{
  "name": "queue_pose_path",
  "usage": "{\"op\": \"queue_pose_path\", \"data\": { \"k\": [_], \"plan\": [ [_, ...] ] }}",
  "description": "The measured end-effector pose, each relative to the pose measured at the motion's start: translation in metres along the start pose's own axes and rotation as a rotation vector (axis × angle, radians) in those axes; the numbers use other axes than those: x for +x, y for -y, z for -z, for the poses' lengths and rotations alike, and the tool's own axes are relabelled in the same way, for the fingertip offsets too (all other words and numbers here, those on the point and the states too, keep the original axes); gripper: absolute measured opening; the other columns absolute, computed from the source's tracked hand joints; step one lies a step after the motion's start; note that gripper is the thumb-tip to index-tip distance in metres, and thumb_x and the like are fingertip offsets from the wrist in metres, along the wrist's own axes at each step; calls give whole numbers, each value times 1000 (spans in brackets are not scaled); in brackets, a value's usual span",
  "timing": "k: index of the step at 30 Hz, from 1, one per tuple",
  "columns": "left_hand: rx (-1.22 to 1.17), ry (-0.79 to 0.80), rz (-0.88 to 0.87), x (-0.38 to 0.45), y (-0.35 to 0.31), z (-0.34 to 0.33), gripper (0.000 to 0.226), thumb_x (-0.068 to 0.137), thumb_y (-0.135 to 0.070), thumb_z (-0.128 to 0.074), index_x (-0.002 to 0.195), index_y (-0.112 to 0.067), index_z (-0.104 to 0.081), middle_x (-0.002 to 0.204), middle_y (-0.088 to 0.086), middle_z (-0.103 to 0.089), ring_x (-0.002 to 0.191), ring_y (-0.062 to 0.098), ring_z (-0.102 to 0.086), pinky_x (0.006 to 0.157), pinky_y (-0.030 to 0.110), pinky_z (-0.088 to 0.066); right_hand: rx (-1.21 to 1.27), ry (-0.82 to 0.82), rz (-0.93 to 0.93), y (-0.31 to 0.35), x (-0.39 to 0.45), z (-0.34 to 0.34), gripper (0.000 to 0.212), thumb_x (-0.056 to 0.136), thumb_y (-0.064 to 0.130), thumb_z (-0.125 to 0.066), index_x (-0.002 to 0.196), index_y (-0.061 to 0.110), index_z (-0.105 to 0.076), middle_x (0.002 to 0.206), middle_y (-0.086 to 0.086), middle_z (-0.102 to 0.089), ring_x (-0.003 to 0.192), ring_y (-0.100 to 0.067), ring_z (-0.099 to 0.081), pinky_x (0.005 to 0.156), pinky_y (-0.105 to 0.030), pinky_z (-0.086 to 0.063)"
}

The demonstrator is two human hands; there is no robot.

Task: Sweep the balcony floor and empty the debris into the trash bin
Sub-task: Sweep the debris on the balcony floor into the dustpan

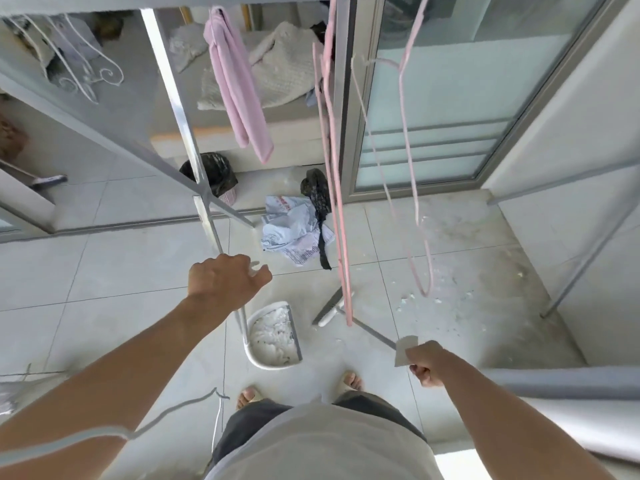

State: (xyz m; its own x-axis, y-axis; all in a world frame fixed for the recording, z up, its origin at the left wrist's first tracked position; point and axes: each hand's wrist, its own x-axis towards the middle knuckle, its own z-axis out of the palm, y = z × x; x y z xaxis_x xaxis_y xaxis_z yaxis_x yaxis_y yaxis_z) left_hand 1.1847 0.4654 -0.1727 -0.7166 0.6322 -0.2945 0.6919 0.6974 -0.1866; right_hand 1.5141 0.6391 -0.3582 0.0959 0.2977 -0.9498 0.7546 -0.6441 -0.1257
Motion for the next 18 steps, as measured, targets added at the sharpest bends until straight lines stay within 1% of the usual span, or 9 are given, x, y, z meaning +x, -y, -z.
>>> {"op": "queue_pose_path", "data": {
  "k": [3, 4, 6, 8, 11, 12, 14, 16, 18],
  "plan": [
    [4, 28, -29, 13, -11, -9, 55, 92, -62, -28, 116, -24, -60, 109, 4, -62, 101, 26, -60, 75, 33, -38, 70, -38, -31, -22, 1, 28, 21, 87, -2, -39, 96, 1, -58, 62, -7, -41, 45, -11, -26, 49, -20, -15],
    [-4, 44, -36, 17, -14, -12, 55, 92, -62, -28, 118, -25, -60, 111, 4, -62, 103, 26, -60, 77, 34, -39, 86, -48, -39, -30, -1, 37, 23, 86, -3, -37, 96, 2, -58, 61, -7, -41, 43, -11, -27, 49, -20, -15],
    [-17, 81, -47, 25, -17, -20, 56, 92, -63, -28, 122, -27, -59, 116, 4, -62, 107, 27, -59, 82, 34, -42, 111, -16, -55, -42, -10, 47, 21, 86, -3, -36, 93, 4, -55, 58, -5, -39, 41, -11, -30, 44, -17, -18],
    [-27, 109, -52, 32, -18, -29, 56, 91, -63, -27, 123, -29, -58, 115, 3, -62, 107, 27, -59, 84, 33, -43, 203, 98, -70, -50, -20, 50, 15, 91, 0, -39, 95, 3, -52, 58, -6, -42, 42, -10, -34, 38, -15, -24],
    [-27, 113, -76, 39, -17, -41, 55, 91, -63, -26, 118, -27, -59, 109, 2, -62, 102, 26, -60, 80, 32, -44, 518, 334, -102, -57, -35, 34, 12, 92, 5, -48, 103, 0, -52, 63, -11, -50, 41, -13, -45, 35, -17, -40],
    [-20, 109, -91, 40, -16, -43, 55, 91, -62, -26, 116, -27, -59, 107, 2, -62, 101, 26, -60, 78, 32, -43, 618, 387, -120, -58, -40, 25, 16, 89, 5, -52, 104, 0, -52, 64, -12, -51, 41, -15, -47, 35, -19, -43],
    [0, 103, -126, 43, -15, -46, 54, 91, -62, -26, 116, -26, -58, 105, 2, -62, 100, 26, -60, 76, 32, -41, 738, 452, -123, -57, -45, 3, 22, 85, 3, -52, 106, -1, -53, 67, -11, -50, 41, -13, -43, 34, -18, -42],
    [17, 105, -158, 47, -13, -47, 54, 92, -62, -26, 116, -25, -58, 107, 3, -62, 102, 26, -60, 76, 32, -40, 728, 445, -72, -53, -49, -18, 25, 88, 3, -50, 112, -1, -54, 71, -13, -56, 41, -10, -40, 32, -17, -39],
    [41, 108, -207, 54, -12, -47, 54, 92, -62, -26, 118, -26, -57, 110, 4, -62, 104, 26, -59, 78, 33, -39, 707, 379, -18, -50, -54, -38, 28, 92, 4, -50, 120, -2, -53, 76, -19, -67, 43, -9, -41, 32, -16, -37]
  ]
}}
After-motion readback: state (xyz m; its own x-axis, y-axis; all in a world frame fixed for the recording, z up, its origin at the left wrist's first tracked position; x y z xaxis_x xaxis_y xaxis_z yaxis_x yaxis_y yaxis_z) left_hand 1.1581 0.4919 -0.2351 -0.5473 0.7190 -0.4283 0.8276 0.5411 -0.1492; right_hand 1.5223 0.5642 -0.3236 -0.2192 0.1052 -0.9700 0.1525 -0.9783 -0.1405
